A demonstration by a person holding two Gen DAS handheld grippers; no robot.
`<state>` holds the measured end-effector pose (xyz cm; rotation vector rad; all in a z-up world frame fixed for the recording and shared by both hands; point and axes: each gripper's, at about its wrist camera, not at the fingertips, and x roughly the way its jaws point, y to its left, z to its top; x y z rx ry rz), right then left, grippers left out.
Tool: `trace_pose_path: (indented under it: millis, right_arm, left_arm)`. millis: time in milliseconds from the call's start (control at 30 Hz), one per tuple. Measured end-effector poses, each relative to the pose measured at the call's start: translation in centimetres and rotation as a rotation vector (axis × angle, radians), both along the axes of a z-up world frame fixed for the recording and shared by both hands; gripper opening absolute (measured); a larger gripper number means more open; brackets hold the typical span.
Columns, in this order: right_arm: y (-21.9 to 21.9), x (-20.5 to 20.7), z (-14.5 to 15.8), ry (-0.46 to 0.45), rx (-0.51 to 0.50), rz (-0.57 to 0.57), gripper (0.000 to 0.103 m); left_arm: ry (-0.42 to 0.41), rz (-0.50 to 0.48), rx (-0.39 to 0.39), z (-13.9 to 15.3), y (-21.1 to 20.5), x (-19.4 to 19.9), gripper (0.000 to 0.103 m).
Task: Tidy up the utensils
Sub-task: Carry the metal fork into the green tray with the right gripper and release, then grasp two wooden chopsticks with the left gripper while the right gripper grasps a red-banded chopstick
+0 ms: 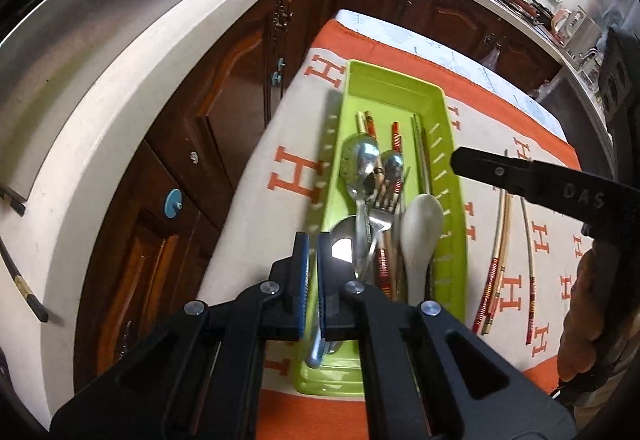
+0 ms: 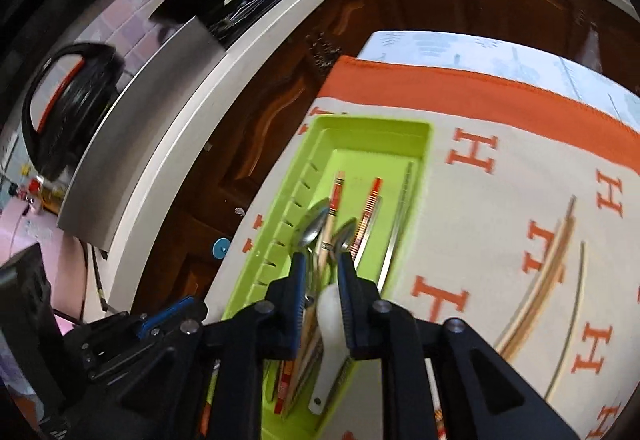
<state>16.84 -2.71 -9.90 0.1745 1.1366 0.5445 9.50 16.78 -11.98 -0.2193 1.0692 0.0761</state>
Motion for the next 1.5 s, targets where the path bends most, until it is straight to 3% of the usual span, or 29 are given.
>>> trace_pose_path:
  millis: [400, 867, 1167, 1500]
  right_arm:
    - [-6.5, -5.2, -0.6, 0.022, 0.005, -0.083, 0.016]
    - [-16.5, -9.4, -2.3, 0.042, 0.008, -0.312, 0.016]
    - [-18.7, -9.1, -4.4, 0.077, -0.050, -0.360, 0.016]
    - [-18.1, -7.2, -6.0, 0.096, -0.130, -0.318, 0.016]
  left_arm:
    - [0.004, -0.119, -0.044, 1.0, -4.7, -1.6, 0.002]
    - [0.002, -0.311, -0.080, 1.6, -13.1, -2.0, 0.002]
    - [0.060, -0.420, -0.075, -0.1, -17.5, 2.0, 0.002]
    - [0.162, -0.503, -0.072, -4.0, -20.9, 6.7, 0.002]
